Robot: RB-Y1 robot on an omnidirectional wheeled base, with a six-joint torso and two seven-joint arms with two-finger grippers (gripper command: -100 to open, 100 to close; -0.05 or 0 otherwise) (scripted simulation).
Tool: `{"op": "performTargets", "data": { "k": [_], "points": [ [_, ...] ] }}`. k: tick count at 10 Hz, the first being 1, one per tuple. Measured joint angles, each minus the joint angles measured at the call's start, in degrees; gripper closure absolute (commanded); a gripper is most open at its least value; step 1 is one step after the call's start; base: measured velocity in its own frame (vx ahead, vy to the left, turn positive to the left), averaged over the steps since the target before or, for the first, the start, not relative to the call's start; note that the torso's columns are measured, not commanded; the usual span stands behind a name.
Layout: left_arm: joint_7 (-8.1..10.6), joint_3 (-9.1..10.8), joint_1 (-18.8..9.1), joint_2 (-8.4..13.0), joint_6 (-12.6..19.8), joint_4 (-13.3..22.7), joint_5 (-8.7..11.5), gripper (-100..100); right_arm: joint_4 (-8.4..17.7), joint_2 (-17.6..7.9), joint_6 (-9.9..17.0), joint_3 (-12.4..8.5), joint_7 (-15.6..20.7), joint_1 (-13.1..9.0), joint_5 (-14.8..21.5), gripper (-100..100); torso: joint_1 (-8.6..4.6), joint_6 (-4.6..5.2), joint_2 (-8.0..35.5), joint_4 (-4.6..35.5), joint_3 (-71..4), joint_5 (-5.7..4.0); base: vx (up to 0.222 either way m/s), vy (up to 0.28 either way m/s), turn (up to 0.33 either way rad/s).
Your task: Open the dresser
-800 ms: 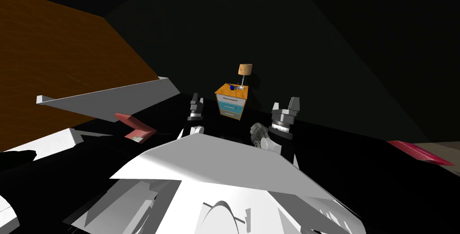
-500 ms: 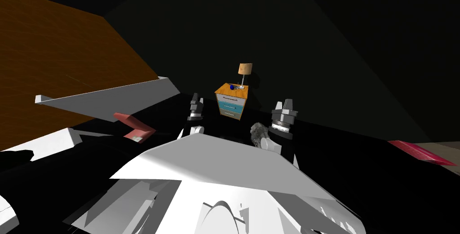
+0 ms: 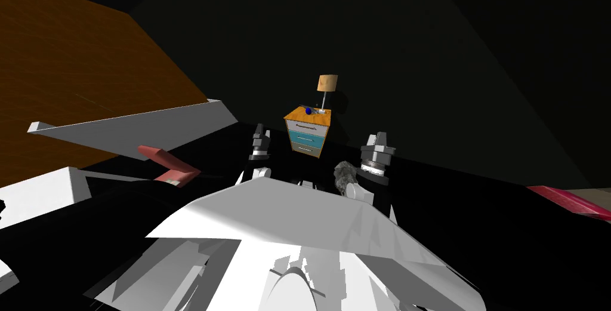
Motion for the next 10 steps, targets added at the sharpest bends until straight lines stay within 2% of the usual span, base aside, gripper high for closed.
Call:
{"op": "performTargets", "data": {
  "k": [1,2,3,6,10],
  "points": [
    [0.0,0.0,0.0,0.0,0.0,0.0,0.0,0,0.0,0.0,0.0,0.0,0.0,0.0,0.0,0,0.0,0.0,4.2,4.2,-8.5,0.0,0.0,0.0,0.0],
    [0.0,0.0,0.0,0.0,0.0,0.0,0.0,-100,0.0,0.0,0.0,0.0,0.0,0.0,0.0,0,0.0,0.0,8.5,8.5,-16.9,0.0,0.044,0.01,-0.02],
    [-0.01,0.03,-0.3,1.0,0.0,0.7,-0.1,-100,0.0,0.0,0.0,0.0,0.0,0.0,0.0,0,0.05,0.01,10.3,10.3,-20.9,0.01,0.113,0.015,-0.048],
    [-0.02,0.19,-1.9,3.9,-0.2,4.7,-0.5,-100,0.0,0.0,0.0,0.0,0.0,0.0,0.0,0,0.02,0.0,10.9,11.1,-22.4,0.0,0.153,0.02,-0.042],
    [-0.72,-0.6,-3.8,4.5,-0.1,9.3,-1.7,-100,0.0,0.0,0.0,0.0,0.0,0.0,0.0,0,-0.08,0.0,11.2,11.2,-22.2,-0.02,0.12,0.026,-0.033]
  ]
}}
